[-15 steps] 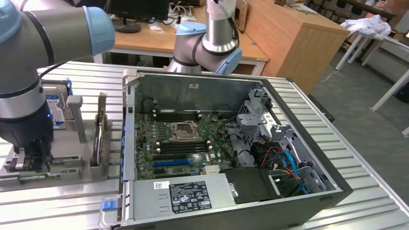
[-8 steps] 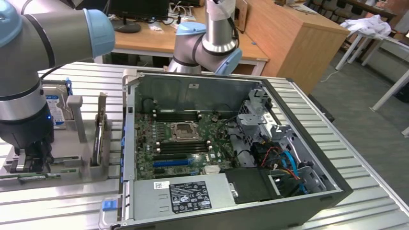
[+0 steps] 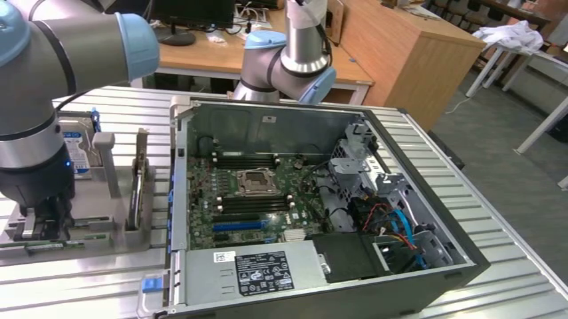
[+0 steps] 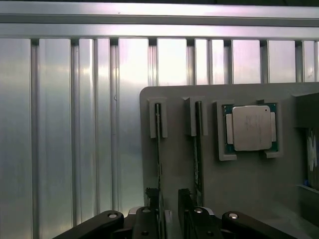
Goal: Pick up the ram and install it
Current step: 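Pick up the ram and move it above insertion slot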
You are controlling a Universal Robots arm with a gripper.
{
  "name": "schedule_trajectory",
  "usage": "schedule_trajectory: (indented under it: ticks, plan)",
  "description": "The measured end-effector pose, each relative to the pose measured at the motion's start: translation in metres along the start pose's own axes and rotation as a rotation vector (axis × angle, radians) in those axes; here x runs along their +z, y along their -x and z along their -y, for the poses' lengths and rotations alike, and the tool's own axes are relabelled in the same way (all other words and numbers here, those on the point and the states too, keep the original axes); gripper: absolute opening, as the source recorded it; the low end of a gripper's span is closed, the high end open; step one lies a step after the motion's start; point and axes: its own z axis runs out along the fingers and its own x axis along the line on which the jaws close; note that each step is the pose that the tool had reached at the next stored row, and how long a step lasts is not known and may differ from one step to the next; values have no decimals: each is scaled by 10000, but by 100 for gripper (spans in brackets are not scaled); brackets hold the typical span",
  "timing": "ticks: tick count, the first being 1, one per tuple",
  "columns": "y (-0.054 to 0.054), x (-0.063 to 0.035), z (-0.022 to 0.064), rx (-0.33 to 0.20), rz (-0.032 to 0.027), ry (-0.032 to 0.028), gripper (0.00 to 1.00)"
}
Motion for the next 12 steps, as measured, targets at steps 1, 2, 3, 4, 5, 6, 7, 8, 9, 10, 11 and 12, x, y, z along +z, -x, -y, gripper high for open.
schedule_trajectory:
  ticks: [1, 2, 3, 4, 5, 6, 7, 8, 9, 10, 11, 12]
  plan:
    - [-9, 0, 0, 0, 0, 0, 30]
    - [-14, -1, 0, -1, -1, 0, 30]
    - [-14, -1, 0, 0, -1, 0, 30]
    - [-14, -1, 0, 1, -1, 0, 30]
    - [-14, -1, 0, 1, 0, 0, 30]
    - [-14, -1, 0, 1, 0, 0, 30]
    - [-14, -1, 0, 0, 0, 0, 30]
    - [-15, -1, 1, 0, -1, 0, 30]
    - [-15, -1, 4, -1, 0, 0, 30]
    - [-16, -2, 11, -3, -1, 1, 30]
    - [-15, -2, 19, -2, -1, 1, 30]
    - [-14, -2, 27, 0, 0, 0, 30]
